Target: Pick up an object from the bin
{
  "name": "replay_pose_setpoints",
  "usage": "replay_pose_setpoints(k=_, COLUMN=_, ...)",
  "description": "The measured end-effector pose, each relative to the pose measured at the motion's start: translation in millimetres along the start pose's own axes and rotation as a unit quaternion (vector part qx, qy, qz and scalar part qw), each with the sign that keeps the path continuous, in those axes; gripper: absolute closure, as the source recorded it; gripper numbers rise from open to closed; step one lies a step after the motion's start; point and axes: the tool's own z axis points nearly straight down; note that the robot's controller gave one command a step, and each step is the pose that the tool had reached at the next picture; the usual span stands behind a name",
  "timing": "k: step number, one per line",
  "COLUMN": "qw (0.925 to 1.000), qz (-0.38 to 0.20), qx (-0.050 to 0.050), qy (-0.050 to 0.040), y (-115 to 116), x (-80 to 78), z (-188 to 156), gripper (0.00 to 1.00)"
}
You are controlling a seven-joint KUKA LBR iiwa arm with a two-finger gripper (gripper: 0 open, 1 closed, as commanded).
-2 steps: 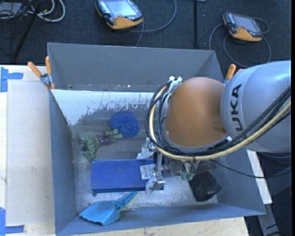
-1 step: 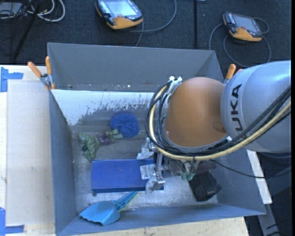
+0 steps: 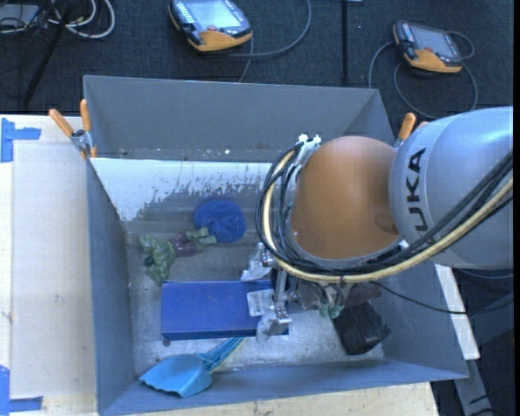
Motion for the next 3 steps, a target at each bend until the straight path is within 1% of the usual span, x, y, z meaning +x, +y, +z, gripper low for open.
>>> replay_pose_setpoints(k=3, qw=1.0, qz=0.0, qx=0.0, qy=0.0, y=0.0, x=0.0, z=0.0, gripper=1.0)
